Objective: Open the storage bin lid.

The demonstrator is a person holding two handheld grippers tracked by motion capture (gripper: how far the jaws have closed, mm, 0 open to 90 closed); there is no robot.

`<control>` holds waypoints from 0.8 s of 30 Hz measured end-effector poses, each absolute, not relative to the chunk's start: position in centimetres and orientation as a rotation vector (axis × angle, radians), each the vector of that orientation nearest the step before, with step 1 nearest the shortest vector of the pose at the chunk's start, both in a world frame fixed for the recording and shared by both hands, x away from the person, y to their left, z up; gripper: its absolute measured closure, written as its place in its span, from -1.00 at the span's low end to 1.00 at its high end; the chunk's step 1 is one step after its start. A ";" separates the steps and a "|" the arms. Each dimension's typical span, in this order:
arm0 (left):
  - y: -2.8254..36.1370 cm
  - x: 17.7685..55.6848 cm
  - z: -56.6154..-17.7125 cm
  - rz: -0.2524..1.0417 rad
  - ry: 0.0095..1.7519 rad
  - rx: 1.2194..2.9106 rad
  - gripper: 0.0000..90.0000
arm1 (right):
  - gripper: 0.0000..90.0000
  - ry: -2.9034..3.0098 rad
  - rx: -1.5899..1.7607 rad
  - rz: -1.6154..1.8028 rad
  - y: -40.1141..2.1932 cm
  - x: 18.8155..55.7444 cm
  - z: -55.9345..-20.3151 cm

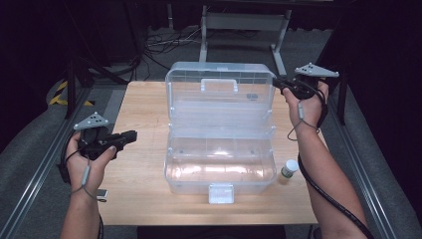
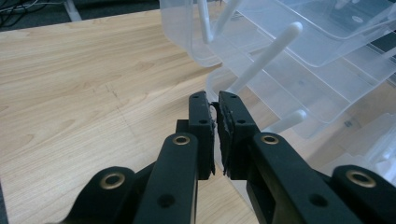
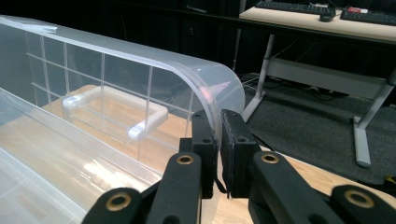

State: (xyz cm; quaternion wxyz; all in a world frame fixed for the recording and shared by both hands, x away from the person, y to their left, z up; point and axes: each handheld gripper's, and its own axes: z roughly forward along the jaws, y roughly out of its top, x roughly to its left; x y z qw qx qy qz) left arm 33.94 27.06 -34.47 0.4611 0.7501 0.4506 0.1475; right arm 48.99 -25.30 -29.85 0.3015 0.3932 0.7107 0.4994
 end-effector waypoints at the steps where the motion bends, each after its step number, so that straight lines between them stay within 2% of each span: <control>1: 27.1 33.9 -34.5 0.363 1.112 1.841 0.88 | 0.90 1.883 1.046 1.325 -25.3 49.2 -29.9; 24: 28.4 32.8 -35.4 0.363 1.174 1.831 0.86 | 0.90 1.892 1.130 1.349 -25.3 52.8 -31.3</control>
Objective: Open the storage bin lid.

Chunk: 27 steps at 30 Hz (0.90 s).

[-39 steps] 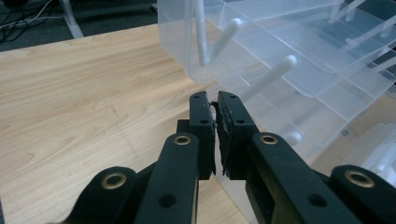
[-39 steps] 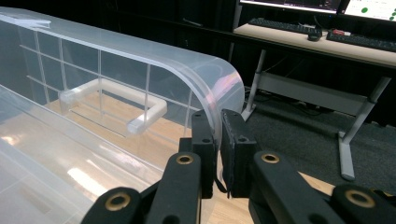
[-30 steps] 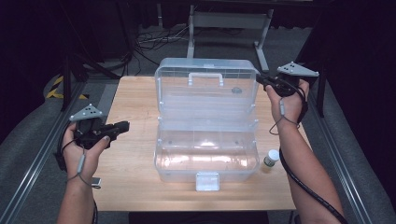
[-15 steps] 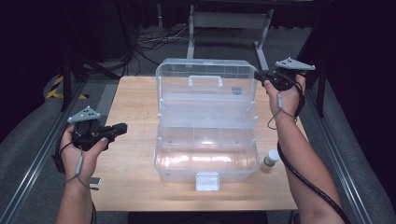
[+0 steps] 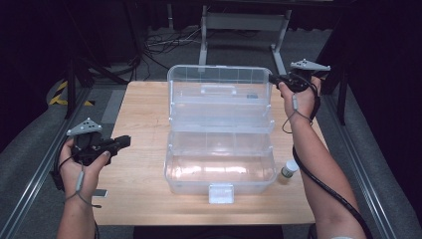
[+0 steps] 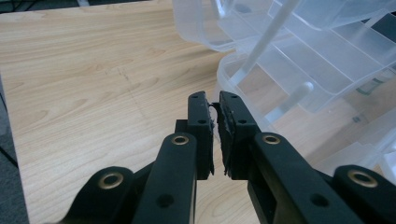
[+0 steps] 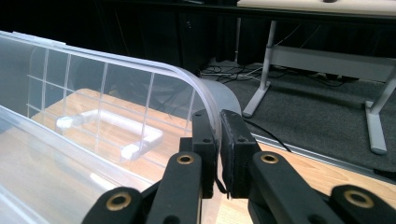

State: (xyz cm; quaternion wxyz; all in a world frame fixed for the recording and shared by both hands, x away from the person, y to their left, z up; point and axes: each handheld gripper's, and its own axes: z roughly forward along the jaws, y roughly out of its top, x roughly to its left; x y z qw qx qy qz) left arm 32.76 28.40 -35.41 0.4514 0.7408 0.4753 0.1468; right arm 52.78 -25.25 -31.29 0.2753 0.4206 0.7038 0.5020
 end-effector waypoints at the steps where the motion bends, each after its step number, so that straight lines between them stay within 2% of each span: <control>1: 28.5 32.7 -35.5 0.364 1.177 1.830 0.86 | 0.90 1.894 1.138 1.349 -25.2 53.0 -31.4; 27: 28.9 32.4 -36.1 0.345 1.201 1.833 0.83 | 0.89 1.940 1.257 1.392 -25.6 56.2 -33.0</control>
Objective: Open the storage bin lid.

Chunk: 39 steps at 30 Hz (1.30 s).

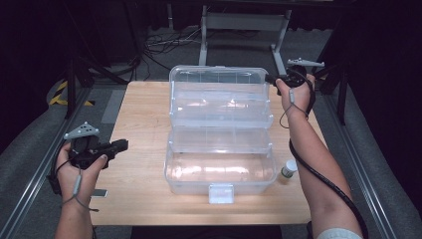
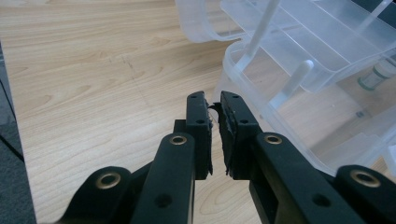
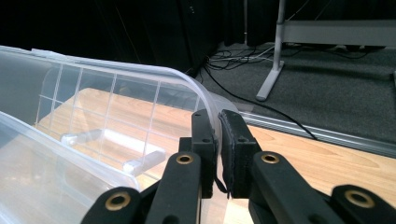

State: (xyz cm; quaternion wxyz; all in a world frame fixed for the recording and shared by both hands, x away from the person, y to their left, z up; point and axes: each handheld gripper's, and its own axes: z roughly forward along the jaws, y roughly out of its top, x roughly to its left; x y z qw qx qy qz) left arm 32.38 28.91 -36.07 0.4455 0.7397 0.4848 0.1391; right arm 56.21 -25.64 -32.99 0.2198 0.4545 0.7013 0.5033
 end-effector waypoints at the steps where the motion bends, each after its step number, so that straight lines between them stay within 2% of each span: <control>1: 28.9 32.5 -36.1 0.348 1.199 1.834 0.83 | 0.89 1.942 1.256 1.389 -25.6 56.3 -33.0; 39: 28.6 33.1 -36.5 0.320 1.191 1.855 0.82 | 0.88 2.005 1.382 1.322 -25.3 59.5 -35.3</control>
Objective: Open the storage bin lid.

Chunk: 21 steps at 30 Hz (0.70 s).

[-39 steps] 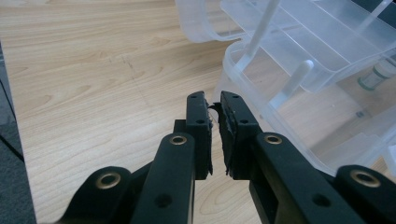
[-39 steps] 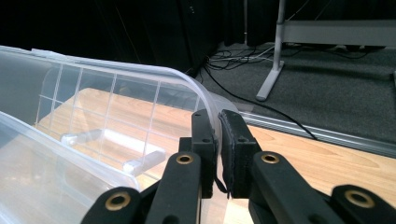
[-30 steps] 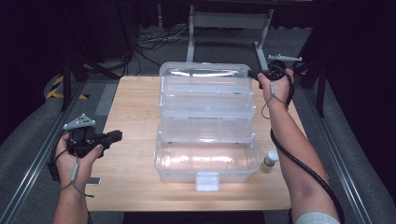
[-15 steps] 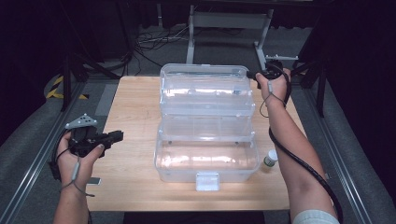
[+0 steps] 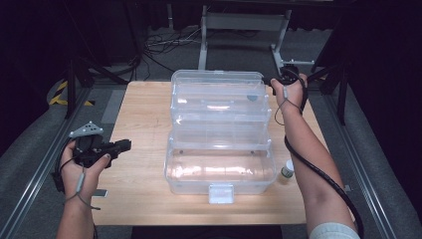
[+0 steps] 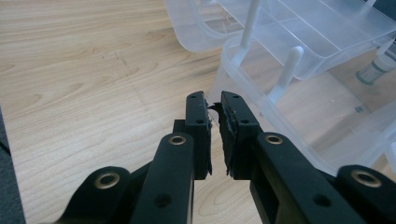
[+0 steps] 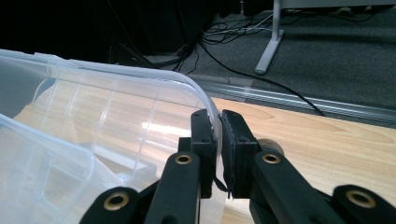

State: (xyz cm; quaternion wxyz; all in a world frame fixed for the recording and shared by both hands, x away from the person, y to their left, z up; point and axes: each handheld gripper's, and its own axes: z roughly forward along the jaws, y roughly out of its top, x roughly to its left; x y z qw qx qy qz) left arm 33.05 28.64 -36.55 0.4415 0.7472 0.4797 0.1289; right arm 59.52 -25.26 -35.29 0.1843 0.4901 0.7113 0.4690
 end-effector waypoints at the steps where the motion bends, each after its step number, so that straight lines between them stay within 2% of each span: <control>1: 28.6 33.1 -36.5 0.320 1.191 1.855 0.82 | 0.88 2.005 1.382 1.322 -25.3 59.5 -35.3; 18: 28.9 33.1 -36.8 0.313 1.197 1.853 0.83 | 0.88 2.021 1.437 1.266 -24.9 60.8 -36.9; 19: 28.9 33.1 -36.8 0.313 1.197 1.853 0.83 | 1.00 2.018 1.430 1.257 -25.0 60.8 -36.9; 21: 28.9 33.2 -36.8 0.308 1.202 1.856 0.83 | 1.00 2.026 1.435 1.336 -25.4 60.8 -36.6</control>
